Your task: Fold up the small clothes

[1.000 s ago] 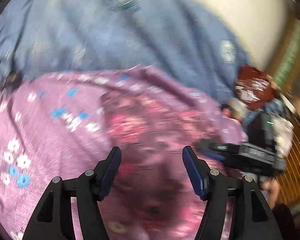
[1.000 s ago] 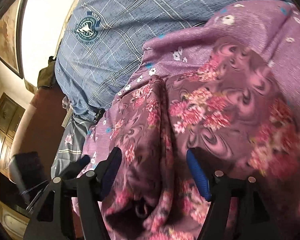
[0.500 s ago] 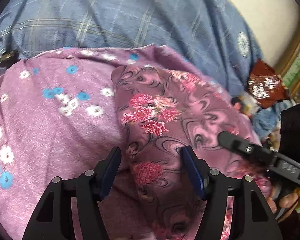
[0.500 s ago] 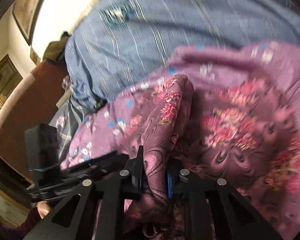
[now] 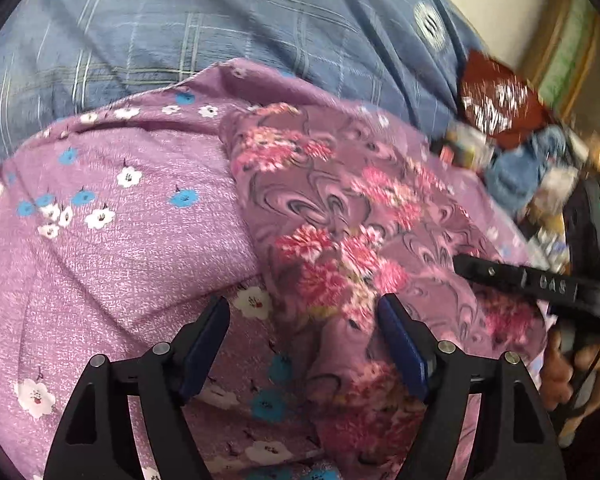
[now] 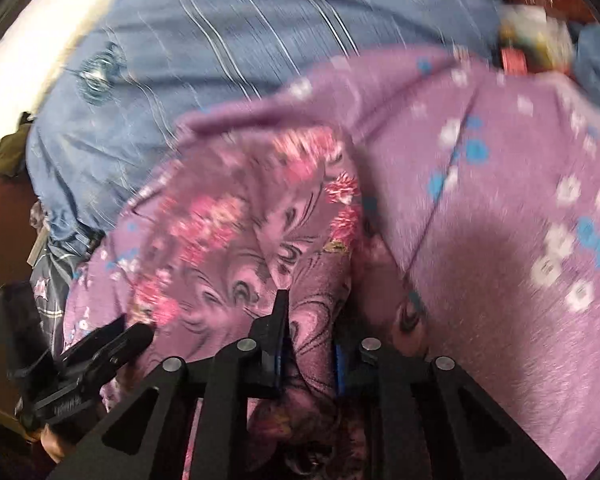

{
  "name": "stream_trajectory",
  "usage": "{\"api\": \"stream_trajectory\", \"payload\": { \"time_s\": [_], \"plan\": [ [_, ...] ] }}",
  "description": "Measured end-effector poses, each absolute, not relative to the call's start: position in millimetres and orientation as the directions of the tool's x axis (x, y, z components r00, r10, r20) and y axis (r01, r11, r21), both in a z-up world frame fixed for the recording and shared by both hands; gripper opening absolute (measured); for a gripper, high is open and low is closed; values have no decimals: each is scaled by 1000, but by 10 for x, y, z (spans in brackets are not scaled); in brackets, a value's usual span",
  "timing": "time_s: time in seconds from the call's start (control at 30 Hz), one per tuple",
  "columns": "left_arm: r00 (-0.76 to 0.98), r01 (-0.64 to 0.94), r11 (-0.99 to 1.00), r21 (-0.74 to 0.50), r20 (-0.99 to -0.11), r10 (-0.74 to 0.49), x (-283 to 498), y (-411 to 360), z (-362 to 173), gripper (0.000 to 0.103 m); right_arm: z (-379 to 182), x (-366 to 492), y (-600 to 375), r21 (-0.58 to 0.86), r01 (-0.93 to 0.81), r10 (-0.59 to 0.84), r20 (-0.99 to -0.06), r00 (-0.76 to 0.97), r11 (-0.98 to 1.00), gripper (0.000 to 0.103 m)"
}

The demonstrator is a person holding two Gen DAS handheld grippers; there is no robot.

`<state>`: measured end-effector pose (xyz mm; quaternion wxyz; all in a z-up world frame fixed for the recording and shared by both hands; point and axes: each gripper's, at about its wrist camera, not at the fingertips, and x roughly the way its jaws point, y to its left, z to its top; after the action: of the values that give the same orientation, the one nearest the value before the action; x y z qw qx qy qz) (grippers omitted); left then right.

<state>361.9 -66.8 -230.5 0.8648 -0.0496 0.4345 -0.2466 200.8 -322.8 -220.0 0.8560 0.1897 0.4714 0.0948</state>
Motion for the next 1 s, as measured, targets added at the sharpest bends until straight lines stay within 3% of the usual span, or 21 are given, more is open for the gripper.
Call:
{"api": "stream_trajectory", "payload": {
  "time_s": [0.1, 0.23, 0.3, 0.4, 0.67, 0.73, 0.77, 0.9, 1.0],
  "plan": [
    [514, 393, 880, -265, -731, -450, 3616, -710, -2305, 76, -2131, 1972, -3219, 379, 13, 308, -771, 558, 925, 34],
    [493, 372, 874, -314, -731, -472, 3593, -676, -2324, 76, -1947, 2014, -3256, 349, 74, 242, -773, 587, 934, 45],
    [492, 373, 873, -315, -731, -474, 3592, -674, -2325, 76, -1788, 2059, -3261, 317, 80, 198, -749, 633, 945, 63],
    [491, 372, 873, -315, -731, -473, 3595, -676, -2326, 76, -1623, 2265, -3217, 318, 23, 225, -717, 659, 948, 64],
    [483, 379, 867, -324, -730, -484, 3619, -648, -2312, 76, -1936, 3142, -2992, 193, 35, 152, -862, 483, 981, 63],
    [489, 380, 869, -318, -728, -480, 3623, -636, -2299, 76, -2031, 3244, -2958, 212, 2, 190, -877, 441, 977, 39],
    [495, 378, 871, -315, -726, -478, 3623, -626, -2287, 76, -2023, 3260, -2933, 190, 3, 169, -882, 441, 982, 8],
    [547, 371, 884, -286, -702, -457, 3570, -603, -2209, 76, -1768, 3171, -2695, 70, -68, 95, -832, 546, 995, 7],
    [572, 365, 892, -265, -693, -440, 3522, -616, -2198, 76, -1723, 3197, -2682, 85, -64, 106, -787, 607, 994, 7]
  ]
}}
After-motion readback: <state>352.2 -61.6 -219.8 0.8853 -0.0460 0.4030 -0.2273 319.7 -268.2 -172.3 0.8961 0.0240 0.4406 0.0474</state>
